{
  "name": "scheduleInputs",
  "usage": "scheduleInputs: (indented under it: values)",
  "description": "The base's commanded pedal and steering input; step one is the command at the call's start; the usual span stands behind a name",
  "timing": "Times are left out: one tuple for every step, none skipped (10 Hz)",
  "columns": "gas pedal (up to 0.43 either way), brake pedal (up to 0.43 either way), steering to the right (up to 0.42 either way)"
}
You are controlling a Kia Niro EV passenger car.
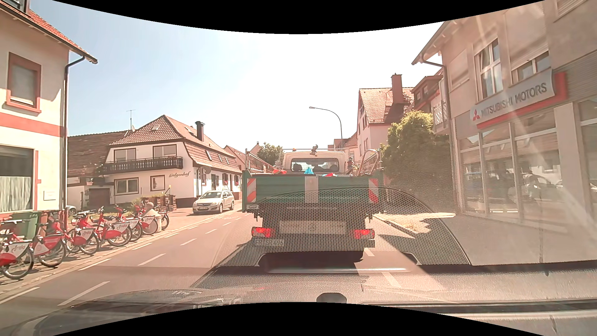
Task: Follow the waypoints while adhering to traffic rules and regulations
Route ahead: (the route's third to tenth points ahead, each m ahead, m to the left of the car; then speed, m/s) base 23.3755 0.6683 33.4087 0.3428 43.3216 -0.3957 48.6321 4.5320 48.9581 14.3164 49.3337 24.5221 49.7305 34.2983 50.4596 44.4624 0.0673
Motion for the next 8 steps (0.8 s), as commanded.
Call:
scheduleInputs:
  values:
    - [0.0,0.152,0.004]
    - [0.0,0.152,0.004]
    - [0.0,0.177,0.004]
    - [0.0,0.177,0.004]
    - [0.0,0.183,0.004]
    - [0.0,0.183,0.004]
    - [0.0,0.183,0.004]
    - [0.0,0.189,0.004]
